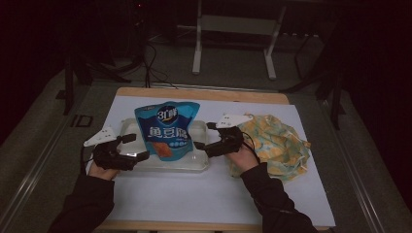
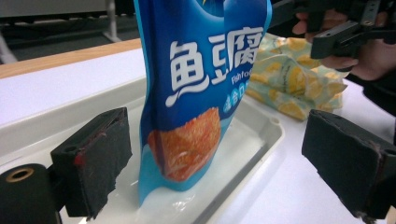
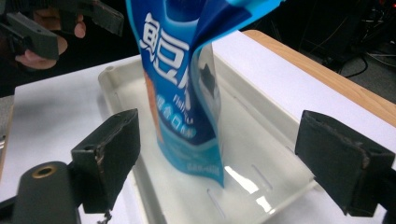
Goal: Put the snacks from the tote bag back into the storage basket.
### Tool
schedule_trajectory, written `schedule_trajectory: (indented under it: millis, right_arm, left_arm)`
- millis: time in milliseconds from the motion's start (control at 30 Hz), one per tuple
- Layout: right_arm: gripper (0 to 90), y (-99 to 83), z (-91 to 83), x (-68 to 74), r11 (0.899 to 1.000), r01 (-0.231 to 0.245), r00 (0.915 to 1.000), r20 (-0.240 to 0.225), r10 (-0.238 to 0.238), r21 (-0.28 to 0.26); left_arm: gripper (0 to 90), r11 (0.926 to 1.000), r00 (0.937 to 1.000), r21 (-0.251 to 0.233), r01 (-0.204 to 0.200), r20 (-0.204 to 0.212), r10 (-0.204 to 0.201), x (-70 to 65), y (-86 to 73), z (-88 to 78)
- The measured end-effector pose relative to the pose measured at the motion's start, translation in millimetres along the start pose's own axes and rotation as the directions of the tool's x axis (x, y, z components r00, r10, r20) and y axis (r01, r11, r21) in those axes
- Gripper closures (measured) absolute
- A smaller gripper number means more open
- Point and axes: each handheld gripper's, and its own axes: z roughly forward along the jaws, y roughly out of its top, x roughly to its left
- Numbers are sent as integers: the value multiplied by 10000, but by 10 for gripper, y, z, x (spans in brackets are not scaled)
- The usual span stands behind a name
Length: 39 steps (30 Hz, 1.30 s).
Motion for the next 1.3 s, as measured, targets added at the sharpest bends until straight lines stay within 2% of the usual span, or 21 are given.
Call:
schedule_trajectory:
  millis: [167,267,433,500,767,933,1000,1100,1300]
  right_arm:
    - [141,-52,-96,28,9998,172,9998,70,-171,-95]
    - [141,-77,-169,47,9996,241,9997,99,-239,-168]
    - [141,-141,-325,71,9992,230,9997,89,-227,-313]
    - [141,-168,-388,77,9991,254,9996,157,-249,-345]
    - [141,-337,-652,72,9989,84,9995,318,-69,-462]
    - [142,-441,-792,40,9986,-93,9985,534,121,-521]
    - [142,-492,-855,31,9988,-101,9977,659,133,-479]
    - [142,-577,-947,7,9990,-160,9965,815,194,-421]
    - [142,-749,-1145,-48,9982,-348,9930,1113,400,-481]
  left_arm:
    - [89,9994,9998,-277,213,17,-213,-69,-60,-70]
    - [89,9997,9999,-238,116,-14,-116,-151,-100,-68]
    - [89,9995,9993,-227,215,303,-208,-292,-157,-12]
    - [89,9988,9985,-413,281,478,-261,-349,-166,17]
    - [87,9985,9954,-522,141,951,-91,-533,-135,119]
    - [87,9997,9905,-243,54,1372,-20,-643,-126,255]
    - [87,9997,9865,-254,66,1640,-23,-690,-118,313]
    - [87,9997,9840,-194,-164,1772,195,-770,-94,395]
    - [87,9993,9738,-181,-323,2244,356,-890,-68,567]
